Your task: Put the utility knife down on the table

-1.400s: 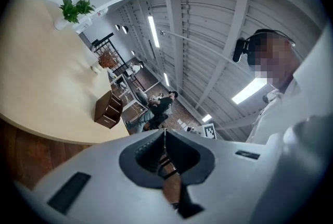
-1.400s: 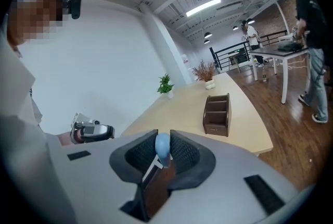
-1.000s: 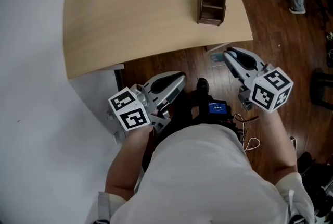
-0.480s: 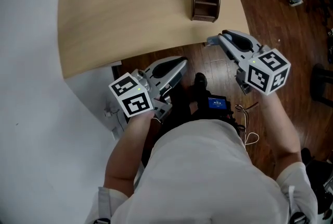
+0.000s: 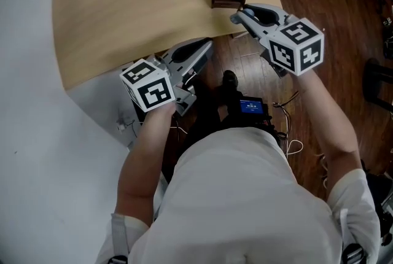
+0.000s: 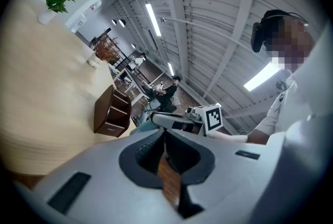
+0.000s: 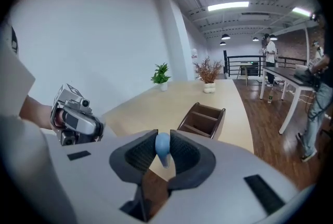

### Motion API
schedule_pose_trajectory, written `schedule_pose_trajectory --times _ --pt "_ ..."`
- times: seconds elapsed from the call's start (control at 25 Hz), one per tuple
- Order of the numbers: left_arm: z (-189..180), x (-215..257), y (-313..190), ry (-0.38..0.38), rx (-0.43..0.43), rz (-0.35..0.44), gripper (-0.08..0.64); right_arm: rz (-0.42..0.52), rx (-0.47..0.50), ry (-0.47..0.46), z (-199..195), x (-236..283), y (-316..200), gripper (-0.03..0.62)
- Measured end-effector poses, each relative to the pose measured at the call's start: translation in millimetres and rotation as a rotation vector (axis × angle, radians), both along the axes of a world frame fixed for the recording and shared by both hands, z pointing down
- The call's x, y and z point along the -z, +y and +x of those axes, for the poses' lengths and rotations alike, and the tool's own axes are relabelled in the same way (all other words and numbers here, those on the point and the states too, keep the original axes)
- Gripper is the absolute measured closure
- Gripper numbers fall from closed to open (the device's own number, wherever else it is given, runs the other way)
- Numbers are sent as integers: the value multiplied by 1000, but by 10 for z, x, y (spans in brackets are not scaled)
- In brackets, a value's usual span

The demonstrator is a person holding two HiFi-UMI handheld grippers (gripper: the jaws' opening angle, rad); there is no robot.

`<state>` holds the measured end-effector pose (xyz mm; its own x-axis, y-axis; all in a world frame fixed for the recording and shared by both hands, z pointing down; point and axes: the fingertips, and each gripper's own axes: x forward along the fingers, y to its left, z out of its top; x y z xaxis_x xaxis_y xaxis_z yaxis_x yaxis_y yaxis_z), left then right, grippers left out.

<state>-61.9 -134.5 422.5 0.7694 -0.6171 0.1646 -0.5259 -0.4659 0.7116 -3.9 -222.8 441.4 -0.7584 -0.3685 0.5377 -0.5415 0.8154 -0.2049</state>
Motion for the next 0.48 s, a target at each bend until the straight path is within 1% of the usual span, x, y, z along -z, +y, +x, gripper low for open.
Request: schedule_pose_trajectory --times 0.28,0.48 --pt "44 -78 -88 -3 -16 -7 555 66 36 76 -143 -120 -178 520" --pt "30 -69 -138 -12 -7 -4 555 128 65 102 -252 -107 -284 520"
